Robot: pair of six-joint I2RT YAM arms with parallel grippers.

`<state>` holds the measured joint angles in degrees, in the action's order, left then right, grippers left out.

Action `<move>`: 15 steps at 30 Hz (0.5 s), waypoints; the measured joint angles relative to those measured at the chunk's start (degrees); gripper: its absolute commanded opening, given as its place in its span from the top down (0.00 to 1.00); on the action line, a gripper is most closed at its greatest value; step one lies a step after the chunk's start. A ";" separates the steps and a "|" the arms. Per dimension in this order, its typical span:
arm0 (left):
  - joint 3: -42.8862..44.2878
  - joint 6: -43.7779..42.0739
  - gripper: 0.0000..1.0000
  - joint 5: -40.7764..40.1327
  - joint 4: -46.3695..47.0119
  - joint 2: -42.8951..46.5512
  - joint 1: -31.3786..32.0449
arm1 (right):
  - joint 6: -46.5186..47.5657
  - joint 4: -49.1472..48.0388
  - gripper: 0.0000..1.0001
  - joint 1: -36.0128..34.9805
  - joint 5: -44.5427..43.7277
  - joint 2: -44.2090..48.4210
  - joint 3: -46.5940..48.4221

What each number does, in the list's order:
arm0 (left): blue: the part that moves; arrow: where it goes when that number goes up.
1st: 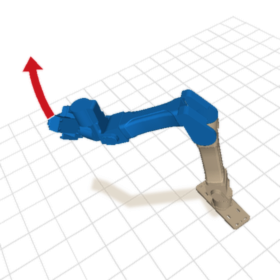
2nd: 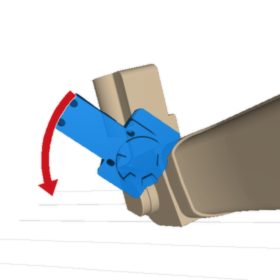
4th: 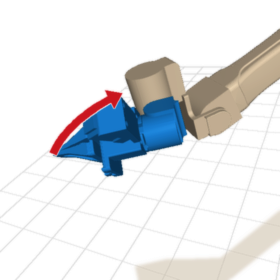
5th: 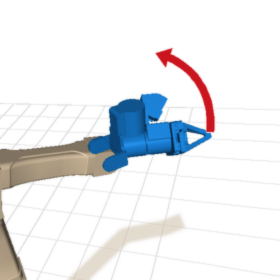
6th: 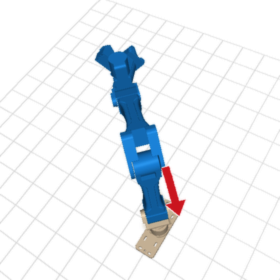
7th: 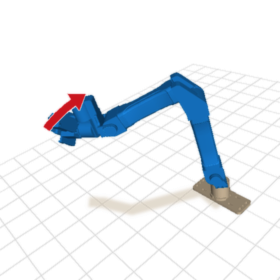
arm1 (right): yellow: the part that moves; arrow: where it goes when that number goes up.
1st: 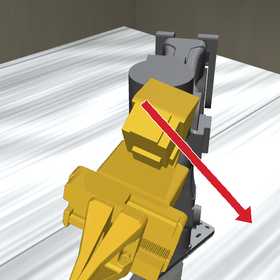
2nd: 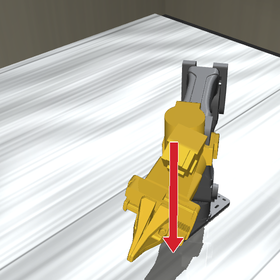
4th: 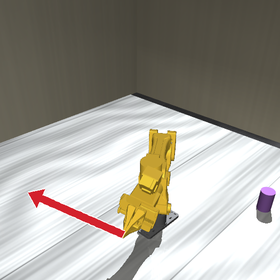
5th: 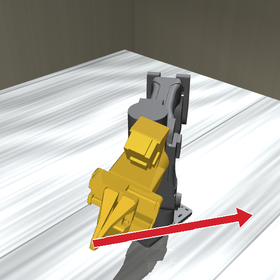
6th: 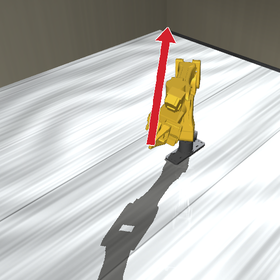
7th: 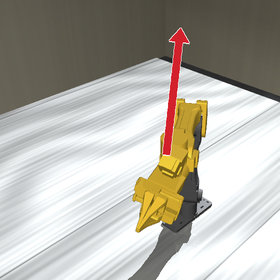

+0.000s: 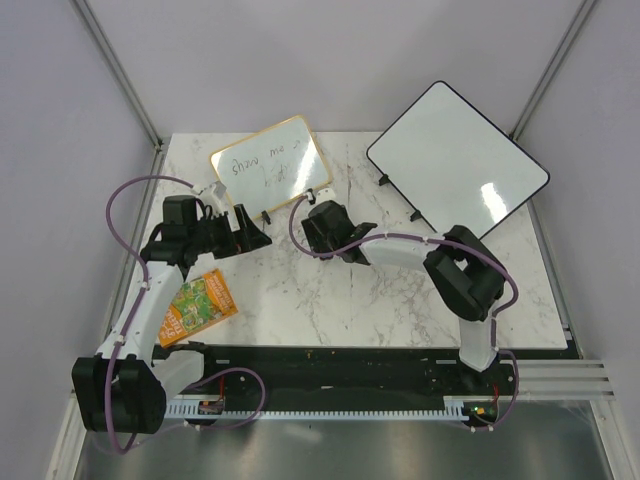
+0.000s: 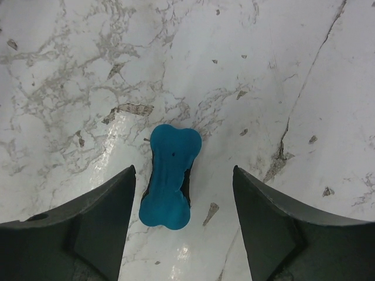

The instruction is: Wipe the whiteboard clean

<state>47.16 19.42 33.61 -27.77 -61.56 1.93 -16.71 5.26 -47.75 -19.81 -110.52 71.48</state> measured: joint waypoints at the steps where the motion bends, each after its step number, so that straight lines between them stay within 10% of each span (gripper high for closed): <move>1: -0.11 0.00 0.02 0.00 0.02 0.00 0.00 | -0.04 0.02 0.27 0.17 0.20 -0.50 -0.07; 15: -0.31 0.00 0.01 0.02 0.07 -0.42 -0.37 | -1.79 -2.58 0.66 1.07 2.51 -4.50 -0.20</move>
<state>46.85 19.42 33.63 -27.70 -61.98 1.56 -18.50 2.68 -46.68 -17.30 -115.02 71.29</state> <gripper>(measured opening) 0.988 0.459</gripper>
